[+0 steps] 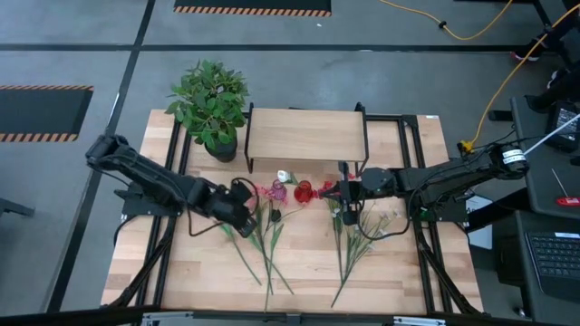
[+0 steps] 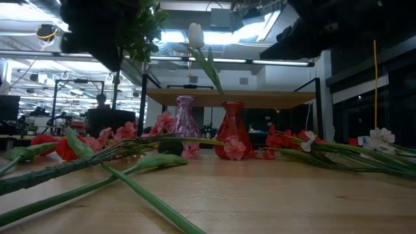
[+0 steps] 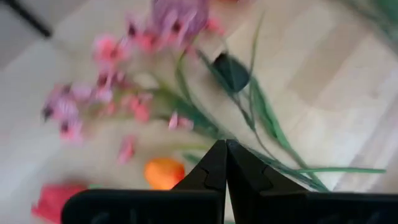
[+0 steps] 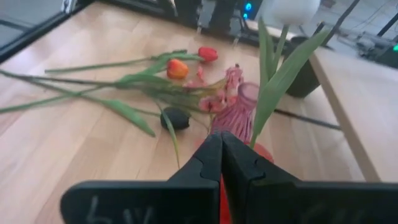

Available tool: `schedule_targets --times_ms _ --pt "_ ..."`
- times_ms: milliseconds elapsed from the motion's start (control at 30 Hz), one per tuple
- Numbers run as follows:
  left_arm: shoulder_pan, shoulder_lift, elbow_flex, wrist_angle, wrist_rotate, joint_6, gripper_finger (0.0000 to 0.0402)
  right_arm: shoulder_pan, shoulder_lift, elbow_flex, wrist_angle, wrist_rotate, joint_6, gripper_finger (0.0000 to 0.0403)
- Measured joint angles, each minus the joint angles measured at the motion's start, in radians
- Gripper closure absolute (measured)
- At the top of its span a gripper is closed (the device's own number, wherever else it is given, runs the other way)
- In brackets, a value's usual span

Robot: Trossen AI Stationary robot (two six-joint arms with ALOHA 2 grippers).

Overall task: Pick and place flowers into a vace then onto a shelf
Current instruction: Put the pink flowers into the red vase

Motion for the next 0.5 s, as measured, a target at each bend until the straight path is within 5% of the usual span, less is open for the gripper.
schedule_targets --times_ms 500 --pt "-0.019 0.241 0.080 -0.019 0.045 -0.292 0.0400 0.000 0.000 -0.004 -0.032 0.000 0.003 0.0389"
